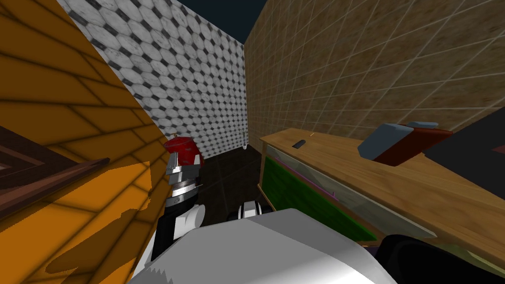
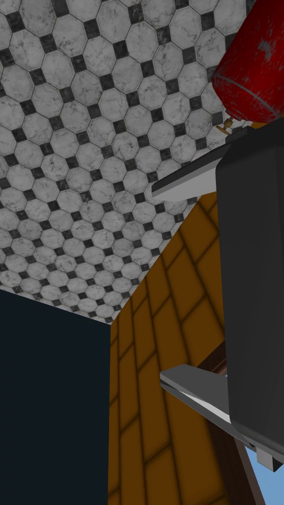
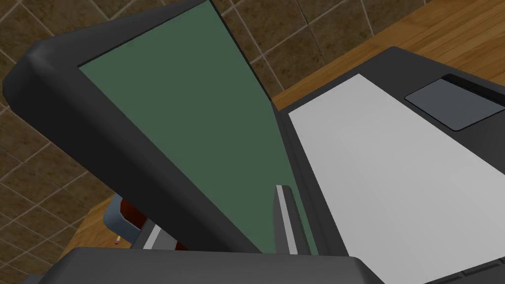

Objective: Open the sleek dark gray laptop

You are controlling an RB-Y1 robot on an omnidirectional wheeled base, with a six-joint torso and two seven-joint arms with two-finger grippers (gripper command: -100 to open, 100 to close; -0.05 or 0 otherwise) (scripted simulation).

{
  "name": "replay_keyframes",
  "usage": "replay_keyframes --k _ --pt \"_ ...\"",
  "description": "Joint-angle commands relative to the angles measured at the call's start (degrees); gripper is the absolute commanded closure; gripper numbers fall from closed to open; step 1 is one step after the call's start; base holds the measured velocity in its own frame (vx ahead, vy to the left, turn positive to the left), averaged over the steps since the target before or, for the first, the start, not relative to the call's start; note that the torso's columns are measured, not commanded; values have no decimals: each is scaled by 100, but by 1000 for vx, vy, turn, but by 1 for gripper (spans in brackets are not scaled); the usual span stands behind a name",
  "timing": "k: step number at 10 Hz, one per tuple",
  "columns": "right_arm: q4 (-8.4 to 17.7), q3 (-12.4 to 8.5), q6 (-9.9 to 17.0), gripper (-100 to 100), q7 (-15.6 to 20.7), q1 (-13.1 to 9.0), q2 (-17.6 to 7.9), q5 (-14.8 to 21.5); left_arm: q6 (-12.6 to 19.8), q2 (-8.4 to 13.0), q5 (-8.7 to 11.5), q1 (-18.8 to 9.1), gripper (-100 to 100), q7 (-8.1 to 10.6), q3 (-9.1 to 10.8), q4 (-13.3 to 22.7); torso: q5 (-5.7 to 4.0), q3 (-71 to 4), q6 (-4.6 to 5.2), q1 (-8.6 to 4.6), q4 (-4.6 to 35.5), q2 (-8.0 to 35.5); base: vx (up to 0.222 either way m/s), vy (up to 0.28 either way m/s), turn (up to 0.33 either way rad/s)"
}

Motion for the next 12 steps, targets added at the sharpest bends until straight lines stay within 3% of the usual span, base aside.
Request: replay_keyframes --k 1,7,8,9,12 --pt "361 18 123 100 -224 -94 -7 -278 0 0 0 0 0 0 0 0 -14 11 -2 -8 1 3 -26 -7 -32" --pt "1035 59 345 100 -620 -266 -26 -808 0 0 0 0 0 0 0 0 -7 -9 1 -22 -11 -13 -28 0 -33" --pt "949 73 316 100 -577 -253 -21 -729 0 0 0 0 0 0 0 0 -1 -14 -2 -18 -13 -17 -14 -6 -14" --pt "1174 172 427 100 -688 -346 18 -916 0 0 0 0 0 0 0 1 7 -24 -5 -5 -18 -27 -15 -8 -42" --pt "1488 312 586 100 -830 -481 71 -1188 0 0 0 0 0 0 0 0 8 -19 0 -2 -14 -20 -15 -2 -33"
